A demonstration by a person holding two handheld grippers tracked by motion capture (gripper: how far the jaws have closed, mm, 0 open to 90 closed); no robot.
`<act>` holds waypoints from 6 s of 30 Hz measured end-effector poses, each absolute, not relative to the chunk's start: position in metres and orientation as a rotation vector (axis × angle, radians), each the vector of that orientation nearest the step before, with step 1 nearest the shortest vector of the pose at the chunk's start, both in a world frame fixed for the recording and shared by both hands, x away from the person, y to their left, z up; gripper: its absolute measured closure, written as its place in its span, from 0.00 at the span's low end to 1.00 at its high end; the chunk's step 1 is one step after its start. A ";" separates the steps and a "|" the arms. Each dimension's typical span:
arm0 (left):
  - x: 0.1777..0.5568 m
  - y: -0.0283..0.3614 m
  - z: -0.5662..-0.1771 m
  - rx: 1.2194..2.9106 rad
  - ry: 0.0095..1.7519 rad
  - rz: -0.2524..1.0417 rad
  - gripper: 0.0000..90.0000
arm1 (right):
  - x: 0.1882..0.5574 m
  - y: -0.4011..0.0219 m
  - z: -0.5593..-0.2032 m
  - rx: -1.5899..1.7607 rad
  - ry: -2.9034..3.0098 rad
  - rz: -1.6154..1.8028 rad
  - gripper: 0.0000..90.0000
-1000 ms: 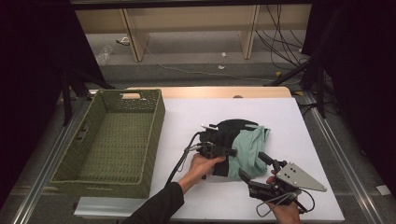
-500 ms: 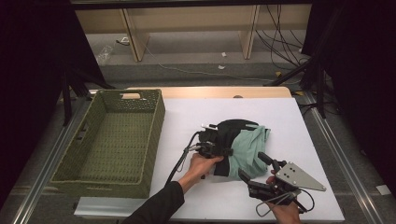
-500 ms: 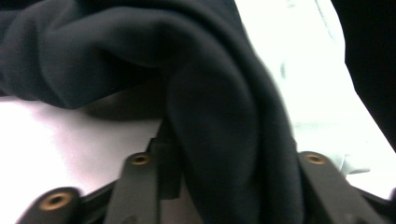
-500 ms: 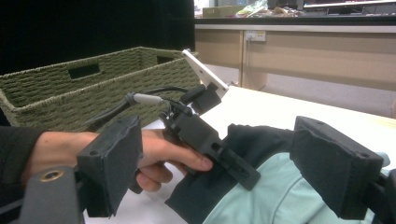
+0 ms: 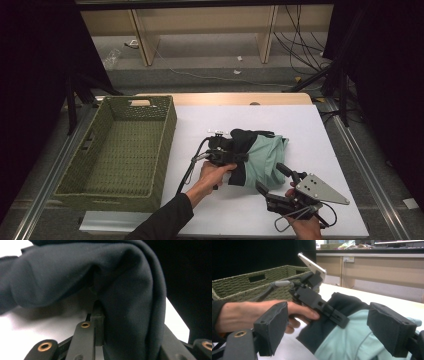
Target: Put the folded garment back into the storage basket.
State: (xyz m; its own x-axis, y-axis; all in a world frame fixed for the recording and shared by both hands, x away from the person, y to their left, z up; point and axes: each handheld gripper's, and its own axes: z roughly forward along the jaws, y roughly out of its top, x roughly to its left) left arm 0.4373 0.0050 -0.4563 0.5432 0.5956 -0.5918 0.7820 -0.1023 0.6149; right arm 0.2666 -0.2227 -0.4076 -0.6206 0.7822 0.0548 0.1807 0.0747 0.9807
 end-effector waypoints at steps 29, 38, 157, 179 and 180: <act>0.409 0.088 -0.374 1.646 1.033 -0.086 0.77 | 0.267 -0.222 -0.408 0.957 1.859 1.580 0.20; 0.400 0.096 -0.369 1.650 1.015 -0.079 0.77 | 0.267 -0.223 -0.408 0.958 1.858 1.582 0.20; 0.383 0.353 -0.320 1.440 1.267 0.246 0.76 | 0.268 -0.221 -0.408 0.950 1.867 1.587 0.20; 0.399 0.358 -0.347 1.585 1.348 0.230 0.76 | 0.267 -0.221 -0.407 0.949 1.871 1.580 0.20; 0.399 0.358 -0.347 1.590 1.351 0.229 0.76 | 0.267 -0.221 -0.407 0.951 1.872 1.579 0.20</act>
State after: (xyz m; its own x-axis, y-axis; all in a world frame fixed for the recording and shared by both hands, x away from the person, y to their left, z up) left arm 0.3992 0.3582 -0.3475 0.3589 0.8275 -0.4317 0.6394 0.1190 0.7596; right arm 0.2673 -0.2207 -0.4074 -0.6251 0.7785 0.0560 0.1866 0.0793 0.9792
